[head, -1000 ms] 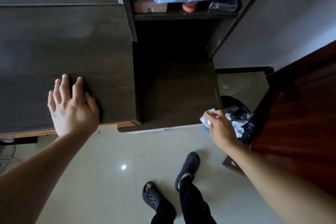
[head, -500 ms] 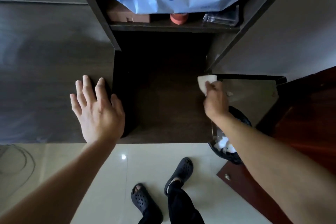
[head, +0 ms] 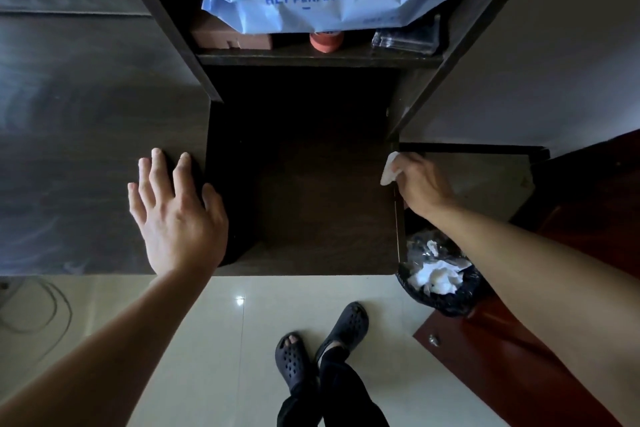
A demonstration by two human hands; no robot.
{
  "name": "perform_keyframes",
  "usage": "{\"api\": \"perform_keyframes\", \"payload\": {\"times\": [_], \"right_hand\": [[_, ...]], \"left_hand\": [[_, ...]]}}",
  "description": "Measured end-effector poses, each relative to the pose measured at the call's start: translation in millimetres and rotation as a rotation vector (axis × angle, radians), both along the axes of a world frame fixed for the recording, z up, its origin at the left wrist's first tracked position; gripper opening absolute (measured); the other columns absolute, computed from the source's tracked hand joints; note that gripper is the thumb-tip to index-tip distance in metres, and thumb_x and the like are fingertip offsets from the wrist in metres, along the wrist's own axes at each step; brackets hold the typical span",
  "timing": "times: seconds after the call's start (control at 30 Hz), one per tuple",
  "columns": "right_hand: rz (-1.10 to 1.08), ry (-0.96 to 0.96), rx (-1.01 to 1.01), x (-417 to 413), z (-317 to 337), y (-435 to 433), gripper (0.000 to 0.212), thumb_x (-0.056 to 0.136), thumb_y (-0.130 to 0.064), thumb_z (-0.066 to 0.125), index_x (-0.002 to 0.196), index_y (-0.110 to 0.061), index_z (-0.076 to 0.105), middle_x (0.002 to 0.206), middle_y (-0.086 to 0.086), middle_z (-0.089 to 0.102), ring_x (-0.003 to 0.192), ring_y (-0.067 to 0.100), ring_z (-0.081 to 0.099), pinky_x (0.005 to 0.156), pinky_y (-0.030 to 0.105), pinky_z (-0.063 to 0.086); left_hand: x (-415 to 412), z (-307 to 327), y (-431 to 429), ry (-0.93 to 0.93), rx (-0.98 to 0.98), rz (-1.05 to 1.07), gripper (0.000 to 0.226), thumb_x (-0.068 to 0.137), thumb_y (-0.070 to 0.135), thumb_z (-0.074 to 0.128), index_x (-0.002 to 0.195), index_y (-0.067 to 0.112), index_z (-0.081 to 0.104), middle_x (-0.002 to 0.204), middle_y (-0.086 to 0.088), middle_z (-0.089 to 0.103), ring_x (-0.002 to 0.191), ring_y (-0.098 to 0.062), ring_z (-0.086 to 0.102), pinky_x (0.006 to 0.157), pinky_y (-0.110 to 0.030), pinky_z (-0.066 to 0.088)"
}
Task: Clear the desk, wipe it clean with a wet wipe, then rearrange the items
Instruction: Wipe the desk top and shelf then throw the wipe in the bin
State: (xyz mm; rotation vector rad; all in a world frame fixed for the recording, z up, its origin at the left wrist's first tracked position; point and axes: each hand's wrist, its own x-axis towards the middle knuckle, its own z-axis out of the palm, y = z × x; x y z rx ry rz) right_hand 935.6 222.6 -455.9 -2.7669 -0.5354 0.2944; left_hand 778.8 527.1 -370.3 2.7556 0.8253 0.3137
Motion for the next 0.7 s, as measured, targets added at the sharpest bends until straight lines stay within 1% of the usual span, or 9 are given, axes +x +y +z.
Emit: {"api": "perform_keyframes", "payload": {"times": [0.1, 0.17, 0.3, 0.4, 0.5, 0.57, 0.6, 0.67, 0.7], "right_hand": [[0.032, -0.033, -0.054, -17.2, -1.0, -15.9, 0.025, 0.080, 0.003, 0.057, 0.093, -0.014, 0.069, 0.094, 0.012, 0.064, 0.078, 0.036, 0.063, 0.061, 0.040, 0.050], [0.077, -0.055, -0.029, -39.2, -5.4, -21.4, 0.027, 0.077, 0.005, 0.062, 0.097, -0.012, 0.070, 0.094, 0.014, 0.066, 0.077, 0.037, 0.063, 0.064, 0.042, 0.053], [0.037, -0.051, -0.007, -76.4, -5.5, -23.5, 0.026, 0.074, 0.007, 0.063, 0.092, -0.011, 0.068, 0.090, 0.014, 0.068, 0.066, 0.036, 0.063, 0.053, 0.039, 0.052], [0.036, -0.053, -0.009, -107.0, -3.7, -31.2, 0.027, 0.070, 0.009, 0.063, 0.086, -0.013, 0.065, 0.080, 0.009, 0.063, 0.055, 0.032, 0.058, 0.044, 0.034, 0.045], [0.002, -0.006, 0.056, -141.4, -5.9, -39.8, 0.027, 0.070, 0.008, 0.058, 0.082, -0.015, 0.063, 0.073, 0.007, 0.057, 0.053, 0.029, 0.054, 0.043, 0.034, 0.042], [-0.056, 0.077, 0.076, -160.9, -9.5, -46.9, 0.023, 0.072, 0.000, 0.050, 0.081, -0.016, 0.065, 0.074, 0.006, 0.056, 0.061, 0.028, 0.055, 0.051, 0.041, 0.047], [-0.102, 0.122, 0.093, -169.9, -12.4, -52.6, 0.025, 0.071, -0.003, 0.047, 0.081, -0.015, 0.068, 0.075, 0.007, 0.058, 0.065, 0.028, 0.057, 0.056, 0.040, 0.048], [-0.299, 0.222, 0.163, -185.7, -14.7, -66.2, 0.027, 0.072, -0.004, 0.047, 0.076, -0.013, 0.072, 0.075, 0.007, 0.064, 0.070, 0.025, 0.060, 0.062, 0.031, 0.047], [-0.447, 0.265, 0.209, -191.4, -12.2, -72.4, 0.023, 0.074, -0.004, 0.050, 0.072, -0.011, 0.071, 0.073, 0.008, 0.066, 0.069, 0.024, 0.060, 0.061, 0.027, 0.044]], "left_hand": [[-0.6, -1.5, 0.9, -0.005, -0.008, -0.005, 0.047, 0.092, 0.024, 0.042, 0.136, 0.008, 0.042, 0.152, -0.020, 0.028, 0.143, -0.035, 0.018, 0.118, -0.050, 0.010], [-0.8, -2.0, 2.0, -0.004, -0.013, -0.014, 0.049, 0.091, 0.025, 0.041, 0.136, 0.008, 0.041, 0.152, -0.020, 0.027, 0.143, -0.035, 0.017, 0.118, -0.050, 0.009], [-0.7, -1.7, 2.6, -0.002, -0.022, -0.025, 0.048, 0.091, 0.023, 0.043, 0.136, 0.009, 0.041, 0.152, -0.020, 0.026, 0.143, -0.035, 0.016, 0.117, -0.051, 0.008], [-0.4, -1.2, 3.8, -0.003, -0.026, -0.035, 0.047, 0.091, 0.022, 0.045, 0.136, 0.008, 0.041, 0.152, -0.020, 0.026, 0.143, -0.036, 0.015, 0.117, -0.051, 0.008], [-1.3, 1.7, 3.3, 0.010, -0.027, -0.055, 0.048, 0.089, 0.020, 0.046, 0.136, 0.007, 0.041, 0.152, -0.021, 0.026, 0.143, -0.037, 0.016, 0.117, -0.051, 0.009], [-4.2, 4.6, 1.5, 0.010, -0.030, -0.105, 0.049, 0.086, 0.018, 0.046, 0.134, 0.006, 0.043, 0.150, -0.022, 0.028, 0.141, -0.039, 0.018, 0.116, -0.052, 0.011], [-6.8, 6.2, -1.4, 0.005, -0.028, -0.158, 0.049, 0.084, 0.017, 0.046, 0.132, 0.005, 0.045, 0.148, -0.023, 0.030, 0.140, -0.040, 0.020, 0.116, -0.052, 0.014], [-15.9, 7.4, -16.0, -0.014, -0.014, -0.309, 0.048, 0.080, 0.018, 0.044, 0.126, 0.005, 0.052, 0.144, -0.023, 0.037, 0.137, -0.041, 0.026, 0.114, -0.052, 0.019], [-22.5, 5.9, -28.6, -0.024, -0.014, -0.384, 0.046, 0.079, 0.017, 0.045, 0.122, 0.005, 0.056, 0.141, -0.023, 0.040, 0.135, -0.041, 0.030, 0.113, -0.051, 0.021]]}}
